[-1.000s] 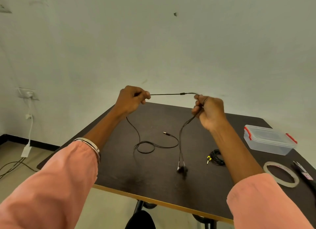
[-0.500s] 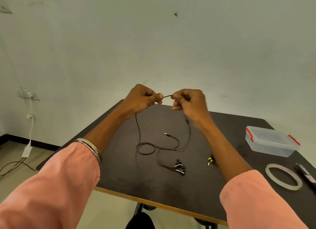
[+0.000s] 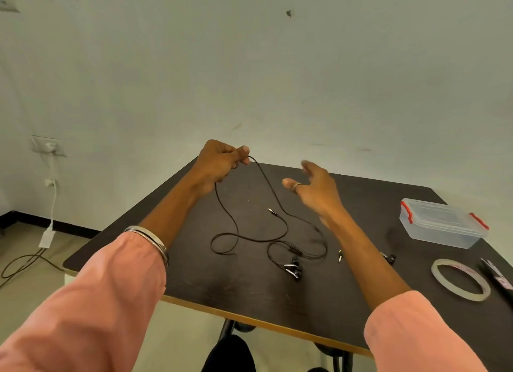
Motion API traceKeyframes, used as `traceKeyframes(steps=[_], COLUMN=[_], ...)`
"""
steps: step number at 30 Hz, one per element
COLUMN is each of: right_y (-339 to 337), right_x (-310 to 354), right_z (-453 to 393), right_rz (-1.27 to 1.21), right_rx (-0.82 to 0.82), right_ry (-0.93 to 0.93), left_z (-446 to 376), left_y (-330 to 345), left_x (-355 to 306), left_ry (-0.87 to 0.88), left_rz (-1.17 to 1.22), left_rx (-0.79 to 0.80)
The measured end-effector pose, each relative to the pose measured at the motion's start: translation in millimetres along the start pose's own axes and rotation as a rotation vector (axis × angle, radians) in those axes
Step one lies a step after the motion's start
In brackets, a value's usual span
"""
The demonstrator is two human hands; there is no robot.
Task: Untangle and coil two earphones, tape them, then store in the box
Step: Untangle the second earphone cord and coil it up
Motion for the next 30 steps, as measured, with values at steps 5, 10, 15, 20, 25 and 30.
traceKeyframes(steps=[5,10,15,20,25,30], right_y=[24.1,5.5,-58.6,-103.7,-66.7,10.8], right_x=[62.8,57.6,36.6,9.4,-3.1,46.2], right_z=[5.0,4.0,-5.7,-9.1,-16.9,-4.2], right_rz=[0.046,-0.139,-0.513,-0.816,-0.235,0.408], right_rx=[0.086,0.032,-0.234,-0.415,-0.145,0.182], right_ry=[-0.260,-0.230,-0.127,0.010,0.138,-0.175], left_z=[3.3,9.6,15.4,17.9,13.9,17.8], left_y=[27.9,30.2,9.8,-12.7,-27.5,5.5], left_x=[-14.2,-7.1,12.5,14.3,0.8,-21.4], left_ry=[0.030,0.033,0.039,0.064,0.059,0.090], left_rz=[-0.007,-0.039,-0.067,-0.152,-0.067,-0.090], left_rx=[0.086,0.159,0.175,0.100,-0.091,-0.045])
Point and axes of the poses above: each hand's wrist, its own z-axis away from the middle knuckle, its own y-axis out of the palm, x = y × z, the point moved 9 cm from there along -z, towards the middle knuckle, and after that the axes turned 5 degrees about x, right-handed, at the moved point
